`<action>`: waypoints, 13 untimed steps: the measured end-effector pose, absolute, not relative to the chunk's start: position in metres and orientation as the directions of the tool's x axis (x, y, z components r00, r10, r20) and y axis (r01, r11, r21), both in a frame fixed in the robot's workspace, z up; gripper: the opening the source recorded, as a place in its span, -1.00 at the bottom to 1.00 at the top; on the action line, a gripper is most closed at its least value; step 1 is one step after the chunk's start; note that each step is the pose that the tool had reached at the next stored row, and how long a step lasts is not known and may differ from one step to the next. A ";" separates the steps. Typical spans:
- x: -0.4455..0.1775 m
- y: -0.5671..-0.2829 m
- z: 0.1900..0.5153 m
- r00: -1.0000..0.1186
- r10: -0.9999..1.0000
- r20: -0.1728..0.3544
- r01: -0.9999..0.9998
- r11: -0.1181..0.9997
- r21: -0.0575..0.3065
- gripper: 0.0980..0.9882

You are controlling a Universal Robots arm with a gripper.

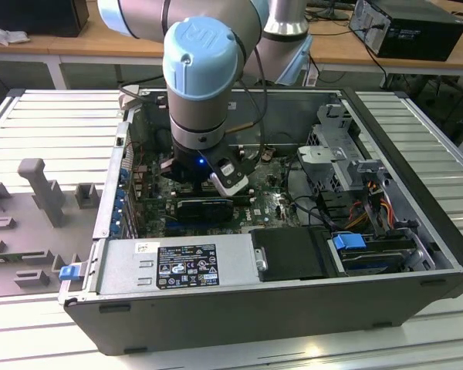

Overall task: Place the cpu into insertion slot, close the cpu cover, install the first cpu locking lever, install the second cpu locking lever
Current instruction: 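Install the second cpu locking lever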

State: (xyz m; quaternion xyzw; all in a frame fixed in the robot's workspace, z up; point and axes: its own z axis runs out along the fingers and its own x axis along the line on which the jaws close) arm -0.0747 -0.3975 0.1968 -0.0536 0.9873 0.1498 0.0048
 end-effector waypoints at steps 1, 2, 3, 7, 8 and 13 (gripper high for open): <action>-0.075 -0.397 0.196 -0.994 -0.105 -0.026 -0.108 0.949 0.298 -0.98; -0.076 -0.397 0.195 -0.994 -0.106 -0.026 -0.109 0.947 0.304 -0.98; -0.076 -0.397 0.195 -0.994 -0.106 -0.026 -0.109 0.946 0.305 -0.98; -0.076 -0.397 0.210 -0.994 -0.106 -0.026 -0.109 0.946 0.305 -0.98; -0.076 -0.397 0.212 -0.994 -0.106 -0.027 -0.109 0.946 0.305 -0.98; -0.076 -0.397 0.225 -0.994 -0.106 -0.026 -0.109 0.946 0.305 -0.98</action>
